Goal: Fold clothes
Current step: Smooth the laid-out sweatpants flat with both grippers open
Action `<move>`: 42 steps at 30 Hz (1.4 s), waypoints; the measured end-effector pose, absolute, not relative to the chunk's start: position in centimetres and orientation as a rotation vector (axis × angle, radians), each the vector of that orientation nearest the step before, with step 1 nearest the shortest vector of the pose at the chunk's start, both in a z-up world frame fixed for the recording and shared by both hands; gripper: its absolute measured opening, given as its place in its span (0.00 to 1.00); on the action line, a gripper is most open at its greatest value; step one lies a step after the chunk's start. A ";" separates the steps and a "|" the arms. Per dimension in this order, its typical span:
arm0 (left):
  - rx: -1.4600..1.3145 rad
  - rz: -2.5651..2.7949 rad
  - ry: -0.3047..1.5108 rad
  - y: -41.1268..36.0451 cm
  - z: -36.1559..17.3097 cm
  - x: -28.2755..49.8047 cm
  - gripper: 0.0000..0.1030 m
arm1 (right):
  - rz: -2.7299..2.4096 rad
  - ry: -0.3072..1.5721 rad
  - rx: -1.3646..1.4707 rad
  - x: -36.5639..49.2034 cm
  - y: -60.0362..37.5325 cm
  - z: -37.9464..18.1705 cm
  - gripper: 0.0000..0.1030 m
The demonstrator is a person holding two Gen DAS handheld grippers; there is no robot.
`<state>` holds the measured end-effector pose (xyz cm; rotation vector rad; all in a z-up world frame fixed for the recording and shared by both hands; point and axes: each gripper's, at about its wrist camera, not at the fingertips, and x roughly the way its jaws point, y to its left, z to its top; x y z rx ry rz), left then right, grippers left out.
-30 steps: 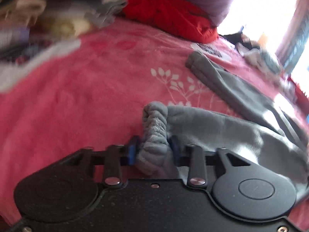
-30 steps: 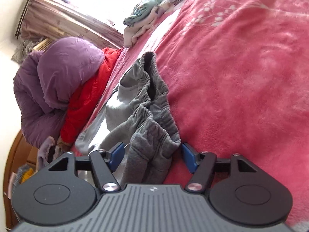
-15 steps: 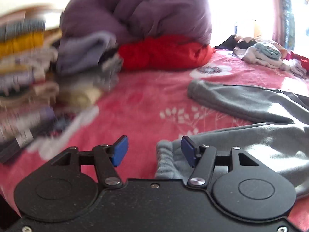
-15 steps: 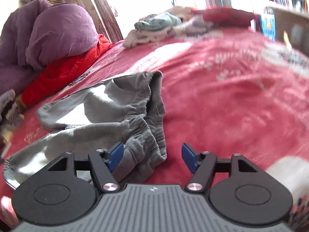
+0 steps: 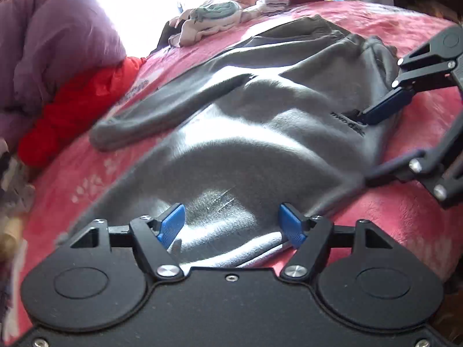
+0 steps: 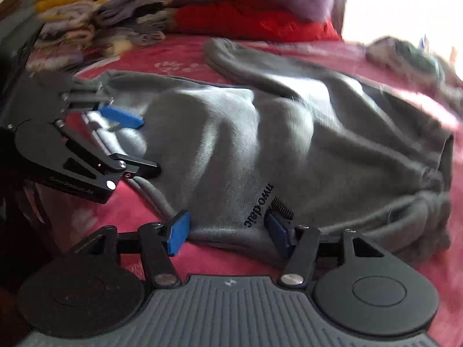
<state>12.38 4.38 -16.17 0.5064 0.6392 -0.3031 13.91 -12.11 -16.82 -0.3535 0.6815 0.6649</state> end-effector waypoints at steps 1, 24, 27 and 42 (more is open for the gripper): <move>0.469 -0.304 0.604 4.9 -15.5 12.1 0.69 | 0.673 0.680 -0.403 13.2 -12.1 -16.5 0.61; -0.095 0.055 0.687 15.8 -15.0 16.7 0.69 | 0.508 0.598 -0.117 16.2 -16.2 -14.7 0.68; -0.135 0.094 0.713 16.9 -15.6 18.1 0.64 | 0.456 0.670 -0.136 17.5 -16.4 -15.8 0.64; -0.028 0.149 0.640 16.5 -14.5 19.8 0.62 | 0.490 0.632 -0.123 17.8 -17.7 -15.2 0.67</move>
